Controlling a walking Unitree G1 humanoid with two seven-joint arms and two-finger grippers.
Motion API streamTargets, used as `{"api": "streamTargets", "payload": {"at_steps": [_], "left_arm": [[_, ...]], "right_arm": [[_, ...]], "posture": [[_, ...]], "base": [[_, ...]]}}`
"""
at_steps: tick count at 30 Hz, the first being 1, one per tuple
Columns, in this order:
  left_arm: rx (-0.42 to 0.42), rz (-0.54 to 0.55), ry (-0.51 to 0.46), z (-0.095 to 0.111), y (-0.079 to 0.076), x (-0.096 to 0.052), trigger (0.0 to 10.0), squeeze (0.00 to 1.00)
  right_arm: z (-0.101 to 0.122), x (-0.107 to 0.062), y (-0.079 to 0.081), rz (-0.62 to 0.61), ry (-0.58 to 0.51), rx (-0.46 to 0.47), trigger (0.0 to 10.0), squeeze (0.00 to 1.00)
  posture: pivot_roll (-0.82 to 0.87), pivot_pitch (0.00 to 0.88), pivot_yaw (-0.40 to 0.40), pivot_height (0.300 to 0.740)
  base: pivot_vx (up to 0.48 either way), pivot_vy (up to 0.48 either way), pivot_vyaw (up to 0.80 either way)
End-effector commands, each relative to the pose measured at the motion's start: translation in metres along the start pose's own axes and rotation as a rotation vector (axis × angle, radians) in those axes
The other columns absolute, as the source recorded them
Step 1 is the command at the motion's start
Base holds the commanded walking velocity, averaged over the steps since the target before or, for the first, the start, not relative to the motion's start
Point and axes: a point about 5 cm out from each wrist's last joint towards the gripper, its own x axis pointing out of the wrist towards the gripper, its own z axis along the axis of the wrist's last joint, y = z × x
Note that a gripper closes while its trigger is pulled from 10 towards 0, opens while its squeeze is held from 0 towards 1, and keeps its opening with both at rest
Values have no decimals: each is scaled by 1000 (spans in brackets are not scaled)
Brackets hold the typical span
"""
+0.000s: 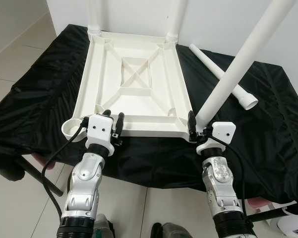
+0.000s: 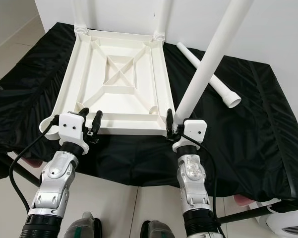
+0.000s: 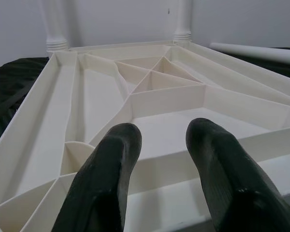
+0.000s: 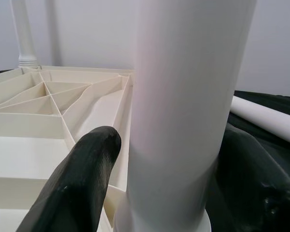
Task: Building children table
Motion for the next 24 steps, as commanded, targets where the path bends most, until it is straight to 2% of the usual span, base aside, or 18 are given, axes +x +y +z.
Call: {"api": "streamTargets", "payload": {"at_steps": [1,14,24], "left_arm": [[-4,99,-13,2,1,0,10000,0],[5,103,-1,-3,2,-1,10000,0],[18,117,28,-11,5,-8,10000,0]], "right_arm": [[-2,-1,-4,-14,12,-9,10000,0],[-2,-1,-4,-13,11,-13,10000,0],[-2,-1,-5,-15,11,-15,10000,0]], "posture": [[40,34,-71,740],[38,34,-71,740],[40,40,-71,740]], "base": [[0,0,0],[0,0,0],[0,0,0]]}}
